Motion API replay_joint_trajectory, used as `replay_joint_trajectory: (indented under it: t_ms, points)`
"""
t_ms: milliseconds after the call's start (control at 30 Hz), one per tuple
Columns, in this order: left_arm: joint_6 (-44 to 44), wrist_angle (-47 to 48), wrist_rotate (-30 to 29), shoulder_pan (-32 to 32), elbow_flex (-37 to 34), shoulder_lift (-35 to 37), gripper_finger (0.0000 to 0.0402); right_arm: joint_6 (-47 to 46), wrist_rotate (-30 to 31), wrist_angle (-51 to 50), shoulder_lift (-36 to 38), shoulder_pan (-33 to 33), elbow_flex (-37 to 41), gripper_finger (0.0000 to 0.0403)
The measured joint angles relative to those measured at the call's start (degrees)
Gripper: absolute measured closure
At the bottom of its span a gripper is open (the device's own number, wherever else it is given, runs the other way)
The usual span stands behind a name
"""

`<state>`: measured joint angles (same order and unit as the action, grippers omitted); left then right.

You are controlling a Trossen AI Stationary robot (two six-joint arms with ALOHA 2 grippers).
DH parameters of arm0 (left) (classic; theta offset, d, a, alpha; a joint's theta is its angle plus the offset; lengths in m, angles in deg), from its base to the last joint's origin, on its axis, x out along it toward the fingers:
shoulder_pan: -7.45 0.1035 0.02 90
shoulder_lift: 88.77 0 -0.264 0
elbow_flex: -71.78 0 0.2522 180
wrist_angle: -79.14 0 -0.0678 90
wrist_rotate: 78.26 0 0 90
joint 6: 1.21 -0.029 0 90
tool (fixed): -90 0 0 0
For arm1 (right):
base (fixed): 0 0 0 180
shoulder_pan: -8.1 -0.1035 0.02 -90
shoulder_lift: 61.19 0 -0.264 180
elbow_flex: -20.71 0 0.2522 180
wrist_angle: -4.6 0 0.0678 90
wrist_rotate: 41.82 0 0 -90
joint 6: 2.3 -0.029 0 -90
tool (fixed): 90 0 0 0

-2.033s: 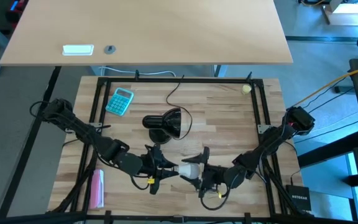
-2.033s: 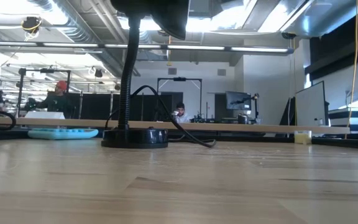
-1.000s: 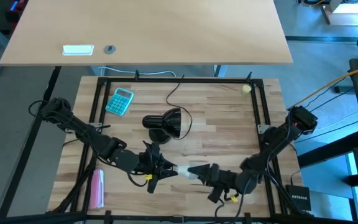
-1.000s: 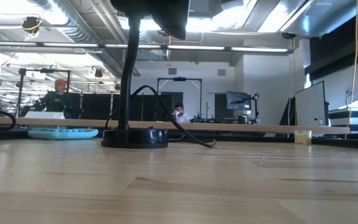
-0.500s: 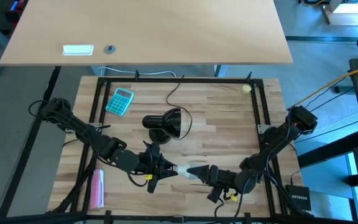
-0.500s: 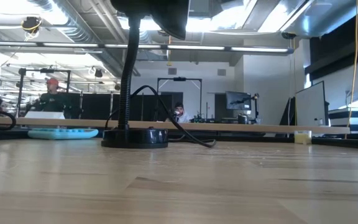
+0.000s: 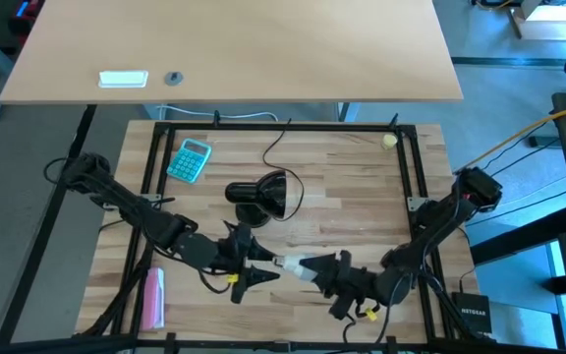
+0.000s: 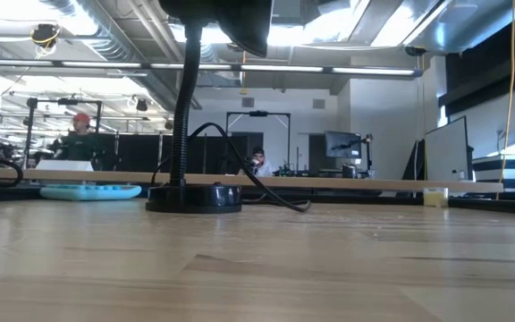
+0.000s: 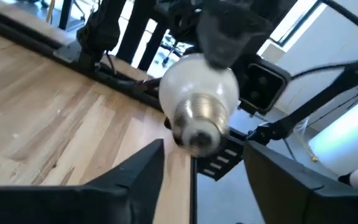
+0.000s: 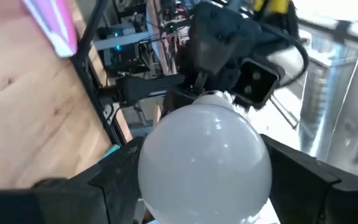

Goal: Screw lightbulb
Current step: Insert the lightbulb into the black lamp

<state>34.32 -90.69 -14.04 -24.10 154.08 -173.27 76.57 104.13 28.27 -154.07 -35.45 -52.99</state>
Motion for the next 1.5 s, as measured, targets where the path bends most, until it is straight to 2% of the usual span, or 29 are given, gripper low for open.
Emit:
replay_joint_trajectory:
  t_ms: [200, 400, 633, 833, 1000, 1133, 1333, 1500]
  points:
    - [-6.1, 3.2, -1.6, -0.2, 0.0, 6.6, 0.0133, -7.4, 1.5, 0.0, 4.5, 0.0, 0.0, 0.0123]
    - [-13.6, 10.4, -5.9, 1.1, 0.0, 16.1, 0.0109, -14.7, 4.7, -6.7, 10.8, 0.1, 0.0, 0.0123]
    - [-25.6, 18.6, -11.2, 4.7, 0.0, 24.1, 0.0108, -34.4, 4.7, -25.5, 18.2, 3.8, 0.0, 0.0123]
    - [-26.8, 29.8, -8.7, 12.0, 0.0, 26.8, 0.0108, -50.9, -0.6, -42.8, 23.0, 9.7, 0.0, 0.0123]
    - [-26.8, 38.9, 1.1, 19.9, 0.2, 26.1, 0.0108, -57.6, -5.4, -51.1, 25.0, 15.1, 0.0, 0.0123]
    - [-29.9, 44.5, 9.7, 24.9, 4.2, 22.0, 0.0108, -58.8, -9.0, -53.5, 25.6, 18.8, 0.0, 0.0123]
    - [-37.6, 55.2, 11.0, 26.4, 13.1, 12.7, 0.0108, -58.8, -13.5, -55.0, 25.7, 23.9, 0.0, 0.0123]
    - [-38.6, 60.8, 12.5, 26.4, 19.4, 7.4, 0.0108, -59.1, -15.3, -55.5, 25.7, 26.1, 0.0, 0.0123]
